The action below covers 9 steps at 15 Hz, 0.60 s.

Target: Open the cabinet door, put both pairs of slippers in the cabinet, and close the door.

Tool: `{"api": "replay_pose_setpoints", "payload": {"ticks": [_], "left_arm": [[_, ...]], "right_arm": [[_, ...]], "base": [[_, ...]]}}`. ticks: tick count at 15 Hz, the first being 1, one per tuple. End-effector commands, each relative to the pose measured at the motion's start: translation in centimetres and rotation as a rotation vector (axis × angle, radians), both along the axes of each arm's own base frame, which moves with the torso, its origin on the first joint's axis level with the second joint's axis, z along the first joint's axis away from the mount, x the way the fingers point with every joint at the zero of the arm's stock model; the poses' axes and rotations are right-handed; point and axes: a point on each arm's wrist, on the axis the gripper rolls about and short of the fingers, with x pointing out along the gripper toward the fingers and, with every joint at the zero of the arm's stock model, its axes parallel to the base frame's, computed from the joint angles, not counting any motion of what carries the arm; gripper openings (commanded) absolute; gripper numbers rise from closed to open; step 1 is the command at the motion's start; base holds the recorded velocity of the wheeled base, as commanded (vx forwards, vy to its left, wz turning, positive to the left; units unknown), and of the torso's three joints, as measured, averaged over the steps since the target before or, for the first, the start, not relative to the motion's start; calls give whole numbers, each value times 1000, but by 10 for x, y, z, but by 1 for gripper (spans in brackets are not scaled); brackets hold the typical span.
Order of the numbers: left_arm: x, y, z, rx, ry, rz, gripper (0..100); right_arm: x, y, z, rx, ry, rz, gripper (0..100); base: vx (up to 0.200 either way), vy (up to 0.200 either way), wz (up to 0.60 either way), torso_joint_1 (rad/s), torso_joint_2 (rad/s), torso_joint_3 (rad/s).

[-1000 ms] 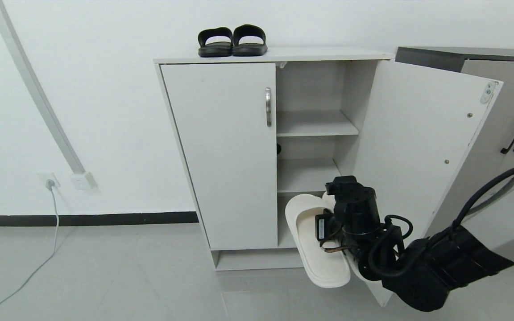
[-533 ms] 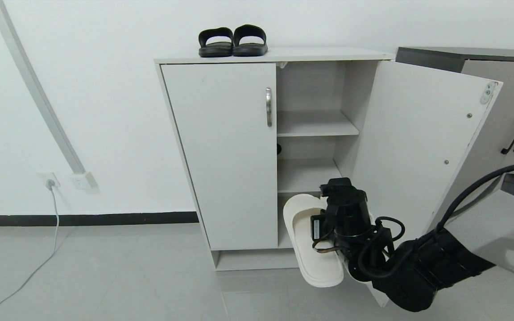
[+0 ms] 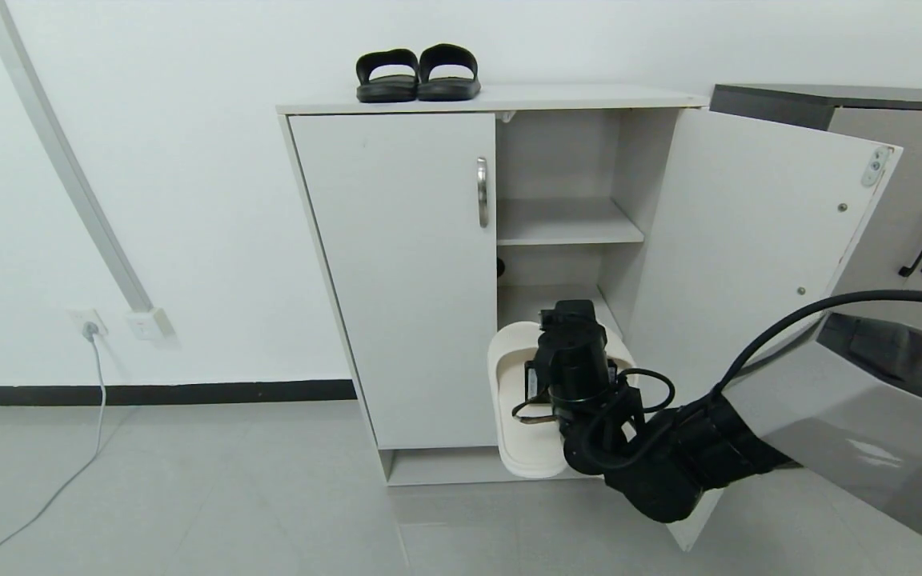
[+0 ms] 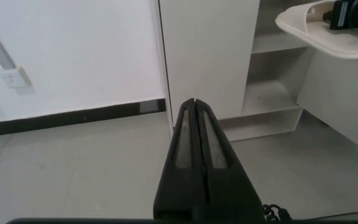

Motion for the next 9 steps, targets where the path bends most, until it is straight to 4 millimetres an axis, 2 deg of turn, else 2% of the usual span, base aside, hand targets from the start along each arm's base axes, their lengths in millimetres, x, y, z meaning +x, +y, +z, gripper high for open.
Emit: {"api": "replay_pose_setpoints", "payload": {"ticks": [1, 3, 6, 9], "left_arm": [[0, 0, 0, -1, 3, 0, 0], [0, 0, 0, -1, 3, 0, 0], [0, 0, 0, -1, 3, 0, 0], [0, 0, 0, -4, 3, 0, 0]], "right_arm": [[7, 7, -11, -11, 6, -12, 0], [7, 7, -12, -15, 5, -30, 0], [9, 6, -12, -8, 1, -37, 0], [12, 6, -22, -20, 16, -41, 0]], "base": [[0, -200, 0, -7, 7, 7], [0, -200, 0, 2, 2, 2], [0, 0, 0, 0, 0, 0], [0, 0, 0, 0, 0, 0]]}}
